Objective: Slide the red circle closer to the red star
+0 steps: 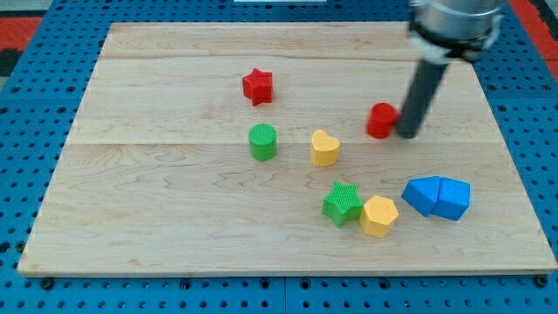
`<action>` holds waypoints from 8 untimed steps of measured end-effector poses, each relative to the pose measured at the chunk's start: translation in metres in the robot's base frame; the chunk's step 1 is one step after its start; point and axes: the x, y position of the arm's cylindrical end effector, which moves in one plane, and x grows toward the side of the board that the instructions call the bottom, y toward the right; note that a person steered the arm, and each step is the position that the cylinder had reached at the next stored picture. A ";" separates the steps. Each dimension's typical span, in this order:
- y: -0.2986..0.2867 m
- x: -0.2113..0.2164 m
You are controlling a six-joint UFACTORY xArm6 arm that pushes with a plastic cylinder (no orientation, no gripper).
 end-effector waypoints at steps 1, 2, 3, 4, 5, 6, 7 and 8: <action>-0.014 -0.002; -0.052 -0.061; -0.069 -0.052; 0.000 -0.069; -0.039 -0.081; -0.128 -0.079; -0.089 -0.075; -0.001 -0.060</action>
